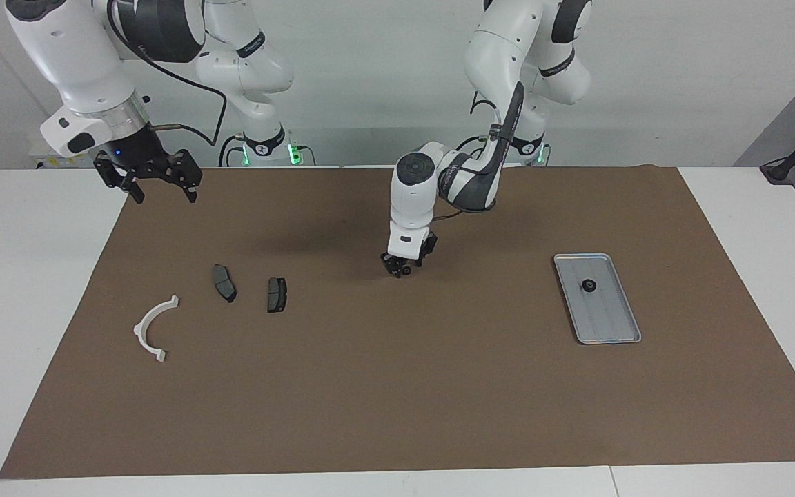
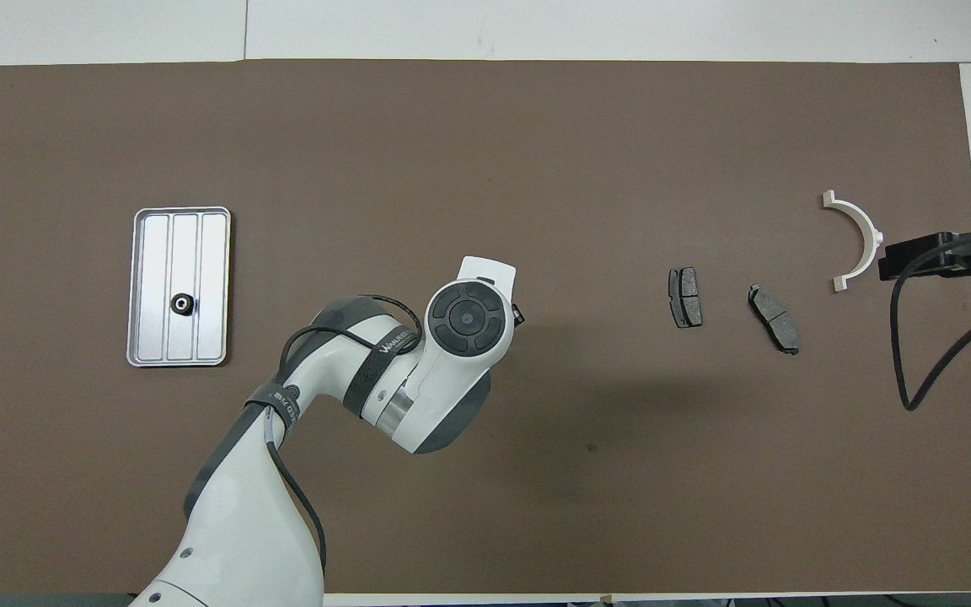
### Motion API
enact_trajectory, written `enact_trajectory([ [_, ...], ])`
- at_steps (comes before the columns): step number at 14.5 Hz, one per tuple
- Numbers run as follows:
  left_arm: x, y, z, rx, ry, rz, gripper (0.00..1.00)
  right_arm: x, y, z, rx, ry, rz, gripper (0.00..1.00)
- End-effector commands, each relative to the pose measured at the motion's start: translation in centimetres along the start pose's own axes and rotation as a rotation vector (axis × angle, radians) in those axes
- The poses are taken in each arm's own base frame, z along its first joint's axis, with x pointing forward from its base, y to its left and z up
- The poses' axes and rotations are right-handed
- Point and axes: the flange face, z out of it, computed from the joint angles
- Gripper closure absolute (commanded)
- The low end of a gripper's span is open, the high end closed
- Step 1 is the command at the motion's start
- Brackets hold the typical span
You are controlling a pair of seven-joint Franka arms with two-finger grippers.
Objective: Pick bearing gear from pile to tray
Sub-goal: 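Carry the second gear with the left gripper over the tray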
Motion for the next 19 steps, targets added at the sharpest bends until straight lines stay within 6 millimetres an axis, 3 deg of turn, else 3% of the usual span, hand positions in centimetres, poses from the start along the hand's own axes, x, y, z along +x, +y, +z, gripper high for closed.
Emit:
enact_trajectory([
  [1, -0.3, -0.3, 0.6, 0.009, 0.0, -0.016, 1.0, -0.6, 0.0, -1.4, -0.007, -0.004, -0.027, 0.0],
  [6, 1.1, -0.7, -1.2, 0.092, -0.027, -0.046, 1.0, -0.9, 0.2, -1.7, -0.023, -0.03, -0.029, 0.0],
  [9, 5.2, -3.1, -3.6, 0.081, -0.02, -0.097, 1.0, -1.0, 0.3, -1.9, -0.015, -0.042, -0.024, 0.0],
  [11, 9.6, -6.7, -6.7, 0.058, -0.022, -0.085, 1.0, -0.9, 0.8, -2.5, -0.014, -0.042, -0.011, 0.0],
  [13, 14.3, -10.8, -8.5, 0.065, -0.039, -0.064, 1.0, -1.0, 0.8, -2.5, -0.015, -0.044, -0.007, 0.0],
  [17, 22.7, -18.9, -8.9, 0.057, -0.055, 0.01, 1.0, -0.9, 0.6, -2.5, -0.015, -0.039, -0.008, 0.0],
  [19, 25.9, -22.8, -8.9, 0.046, -0.052, 0.056, 1.0, -0.9, 0.6, -2.4, -0.015, -0.041, -0.008, 0.0],
])
